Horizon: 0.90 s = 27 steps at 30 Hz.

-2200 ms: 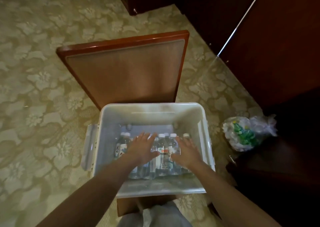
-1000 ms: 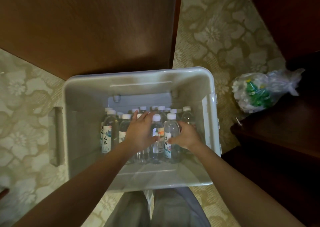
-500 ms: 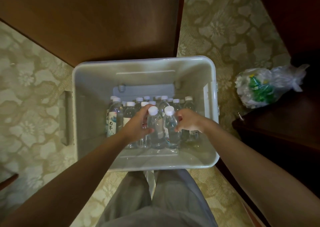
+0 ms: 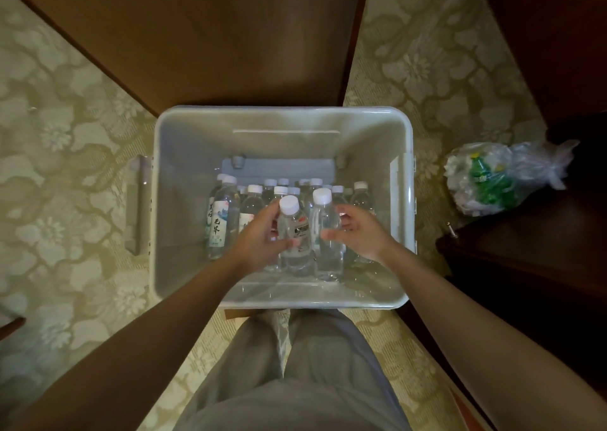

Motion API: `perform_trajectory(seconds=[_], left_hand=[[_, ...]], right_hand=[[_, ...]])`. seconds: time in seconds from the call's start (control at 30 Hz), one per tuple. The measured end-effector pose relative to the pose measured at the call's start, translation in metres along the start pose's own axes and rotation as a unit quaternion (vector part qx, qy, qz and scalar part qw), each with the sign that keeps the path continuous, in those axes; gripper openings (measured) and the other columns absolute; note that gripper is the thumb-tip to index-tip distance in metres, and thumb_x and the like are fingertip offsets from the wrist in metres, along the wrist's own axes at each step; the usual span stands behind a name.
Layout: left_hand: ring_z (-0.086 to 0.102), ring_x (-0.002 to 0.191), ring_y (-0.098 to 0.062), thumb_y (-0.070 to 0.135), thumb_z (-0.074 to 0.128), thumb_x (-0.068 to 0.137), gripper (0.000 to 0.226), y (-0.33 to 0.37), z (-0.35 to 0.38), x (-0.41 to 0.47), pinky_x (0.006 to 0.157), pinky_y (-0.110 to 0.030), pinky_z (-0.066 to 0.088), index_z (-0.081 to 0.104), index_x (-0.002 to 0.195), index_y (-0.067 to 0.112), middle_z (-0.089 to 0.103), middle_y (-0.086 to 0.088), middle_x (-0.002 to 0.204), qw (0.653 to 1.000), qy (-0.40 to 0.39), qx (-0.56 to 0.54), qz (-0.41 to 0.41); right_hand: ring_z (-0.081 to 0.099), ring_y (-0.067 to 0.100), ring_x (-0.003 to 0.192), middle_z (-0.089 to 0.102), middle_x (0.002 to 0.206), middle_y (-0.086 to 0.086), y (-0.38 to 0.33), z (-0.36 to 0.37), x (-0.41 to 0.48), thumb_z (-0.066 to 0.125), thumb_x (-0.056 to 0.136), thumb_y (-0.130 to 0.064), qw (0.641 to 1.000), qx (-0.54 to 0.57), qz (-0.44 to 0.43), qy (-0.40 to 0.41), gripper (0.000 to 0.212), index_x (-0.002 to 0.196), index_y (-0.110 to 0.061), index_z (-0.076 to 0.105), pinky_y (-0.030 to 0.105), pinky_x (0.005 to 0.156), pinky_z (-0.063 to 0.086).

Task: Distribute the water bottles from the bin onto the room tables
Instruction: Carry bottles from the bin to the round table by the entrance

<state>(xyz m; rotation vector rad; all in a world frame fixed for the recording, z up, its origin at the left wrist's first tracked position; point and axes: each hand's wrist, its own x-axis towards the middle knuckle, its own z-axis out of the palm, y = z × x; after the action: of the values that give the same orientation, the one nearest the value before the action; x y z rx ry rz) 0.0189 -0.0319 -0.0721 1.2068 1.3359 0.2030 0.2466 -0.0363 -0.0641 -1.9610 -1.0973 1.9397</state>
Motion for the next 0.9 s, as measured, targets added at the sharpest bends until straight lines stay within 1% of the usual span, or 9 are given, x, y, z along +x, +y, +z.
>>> perform_trajectory(seconds=[0.1,0.17,0.23,0.37,0.5,0.67,0.73,0.8,0.9], left_hand=[[0.063,0.105,-0.013,0.015,0.085,0.073,0.079,0.010,-0.017,-0.010,0.088,-0.035,0.056,0.043,0.138,0.028,0.061,0.009,0.116,0.998,0.042,-0.053,-0.002],[0.064,0.096,-0.011,0.012,0.090,0.064,0.085,0.021,-0.031,-0.019,0.079,-0.028,0.056,0.044,0.134,0.022,0.061,0.008,0.110,0.993,0.089,-0.081,-0.002],[0.066,0.088,-0.011,0.012,0.093,0.056,0.081,0.029,-0.047,-0.030,0.073,-0.027,0.055,0.048,0.123,0.023,0.063,0.005,0.105,0.987,0.121,-0.109,0.004],[0.070,0.079,-0.005,0.015,0.094,0.052,0.062,0.042,-0.084,-0.067,0.075,-0.027,0.057,0.061,0.104,0.020,0.072,0.005,0.093,0.972,0.171,-0.159,0.021],[0.071,0.092,-0.018,0.019,0.097,0.047,0.074,0.042,-0.125,-0.116,0.081,-0.029,0.059,0.065,0.113,0.005,0.075,-0.007,0.101,0.956,0.208,-0.204,0.047],[0.071,0.083,-0.009,0.017,0.093,0.055,0.057,0.030,-0.170,-0.191,0.075,-0.024,0.057,0.067,0.106,0.012,0.075,0.001,0.093,0.936,0.260,-0.225,0.074],[0.071,0.084,-0.011,0.021,0.095,0.053,0.060,0.020,-0.190,-0.225,0.075,-0.025,0.058,0.068,0.106,0.012,0.075,-0.001,0.094,0.926,0.286,-0.230,0.092],[0.071,0.083,-0.010,0.026,0.093,0.050,0.062,0.010,-0.209,-0.256,0.073,-0.024,0.058,0.068,0.105,0.012,0.075,-0.002,0.093,0.917,0.307,-0.232,0.102],[0.070,0.080,-0.010,0.009,0.089,0.066,0.042,-0.013,-0.239,-0.307,0.064,-0.018,0.054,0.068,0.103,0.012,0.074,-0.003,0.091,0.905,0.332,-0.241,0.115]], right_hand=[[0.057,0.025,0.119,0.059,0.128,0.004,-0.020,0.002,-0.008,0.082,0.078,-0.037,0.999,0.023,-0.025,0.008,0.072,0.140,-0.016,0.052,0.038,0.096,0.050],[0.060,0.026,0.115,0.063,0.119,0.004,-0.039,0.006,-0.014,0.080,0.081,-0.033,0.998,0.033,-0.050,0.014,0.044,0.121,-0.027,0.062,0.041,0.095,0.051],[0.063,0.025,0.110,0.064,0.117,0.005,-0.056,0.012,-0.021,0.078,0.083,-0.031,0.997,0.049,-0.065,0.007,0.034,0.111,-0.032,0.059,0.040,0.090,0.054],[0.071,0.021,0.099,0.070,0.112,0.007,-0.099,0.035,-0.044,0.077,0.082,-0.035,0.994,0.059,-0.090,-0.017,0.037,0.113,-0.024,0.061,0.037,0.084,0.059],[0.073,0.026,0.099,0.071,0.113,0.016,-0.136,0.075,-0.065,0.078,0.083,-0.030,0.991,0.064,-0.119,-0.026,0.036,0.114,-0.015,0.066,0.035,0.075,0.060],[0.073,0.024,0.097,0.068,0.118,0.020,-0.178,0.140,-0.101,0.077,0.085,-0.026,0.984,0.049,-0.164,-0.049,0.031,0.112,-0.013,0.066,0.026,0.065,0.058],[0.073,0.021,0.095,0.069,0.116,0.018,-0.194,0.172,-0.115,0.078,0.082,-0.032,0.979,0.039,-0.189,-0.057,0.038,0.113,-0.014,0.066,0.026,0.067,0.058],[0.074,0.020,0.095,0.072,0.114,0.013,-0.207,0.204,-0.130,0.081,0.068,-0.044,0.974,0.027,-0.214,-0.070,0.059,0.116,-0.014,0.065,0.030,0.072,0.059],[0.074,0.017,0.092,0.074,0.111,0.010,-0.223,0.260,-0.152,0.082,0.064,-0.045,0.969,0.027,-0.235,-0.075,0.067,0.119,-0.012,0.064,0.041,0.087,0.059]])
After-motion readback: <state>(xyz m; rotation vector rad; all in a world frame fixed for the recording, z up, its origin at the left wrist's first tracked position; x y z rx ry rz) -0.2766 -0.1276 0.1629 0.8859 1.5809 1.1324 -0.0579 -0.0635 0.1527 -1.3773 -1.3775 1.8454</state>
